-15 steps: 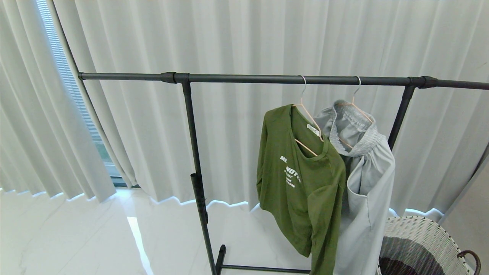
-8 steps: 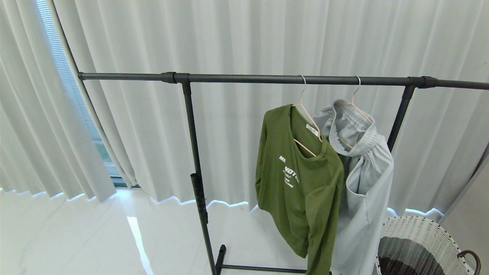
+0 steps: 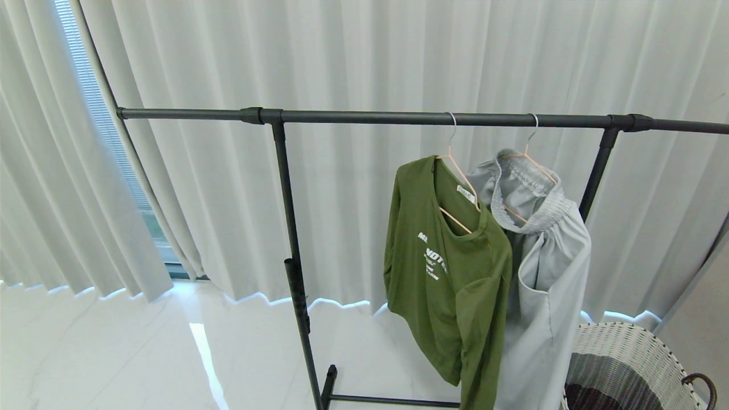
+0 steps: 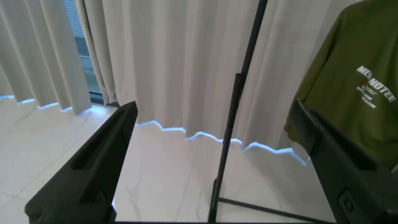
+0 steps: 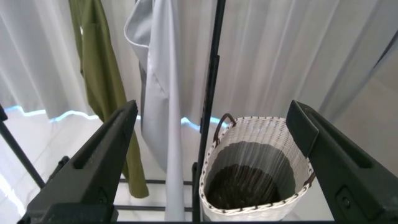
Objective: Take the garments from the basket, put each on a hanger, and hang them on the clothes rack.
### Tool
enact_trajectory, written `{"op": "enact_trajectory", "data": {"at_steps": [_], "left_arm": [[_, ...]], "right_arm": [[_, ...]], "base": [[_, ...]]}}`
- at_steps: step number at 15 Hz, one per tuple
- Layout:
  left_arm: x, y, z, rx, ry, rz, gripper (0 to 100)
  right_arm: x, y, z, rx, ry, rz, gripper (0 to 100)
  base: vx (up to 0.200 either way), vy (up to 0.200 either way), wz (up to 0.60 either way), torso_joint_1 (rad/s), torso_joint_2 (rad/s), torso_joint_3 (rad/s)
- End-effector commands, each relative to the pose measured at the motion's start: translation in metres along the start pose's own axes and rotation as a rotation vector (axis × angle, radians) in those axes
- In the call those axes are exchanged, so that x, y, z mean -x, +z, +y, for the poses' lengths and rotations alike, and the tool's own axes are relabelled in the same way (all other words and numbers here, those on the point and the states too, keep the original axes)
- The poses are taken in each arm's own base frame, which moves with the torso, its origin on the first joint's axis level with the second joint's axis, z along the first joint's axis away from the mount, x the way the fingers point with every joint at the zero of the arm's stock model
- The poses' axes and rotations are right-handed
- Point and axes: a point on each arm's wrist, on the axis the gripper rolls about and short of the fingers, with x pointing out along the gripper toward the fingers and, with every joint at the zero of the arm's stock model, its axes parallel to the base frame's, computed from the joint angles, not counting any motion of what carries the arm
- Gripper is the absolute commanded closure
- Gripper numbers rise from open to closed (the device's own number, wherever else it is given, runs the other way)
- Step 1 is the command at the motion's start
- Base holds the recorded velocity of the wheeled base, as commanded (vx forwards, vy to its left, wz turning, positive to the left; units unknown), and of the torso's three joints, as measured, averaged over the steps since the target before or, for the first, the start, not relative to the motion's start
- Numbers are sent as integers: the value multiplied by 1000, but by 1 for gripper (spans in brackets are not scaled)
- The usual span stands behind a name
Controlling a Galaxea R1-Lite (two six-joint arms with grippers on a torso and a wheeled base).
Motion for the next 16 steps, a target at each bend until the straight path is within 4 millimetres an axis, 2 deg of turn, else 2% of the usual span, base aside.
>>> {"op": "enact_trajectory", "data": {"at_steps": [1,16], "left_arm": [[1,0,0,2,3,-13,0],[1,0,0,2,3,-13,0]], "right_arm": [[1,0,0,-1,1,-10,0],[1,0,0,-1,1,-10,0]], "base": [[0,0,0,0,0,0],[0,0,0,0,0,0]]}}
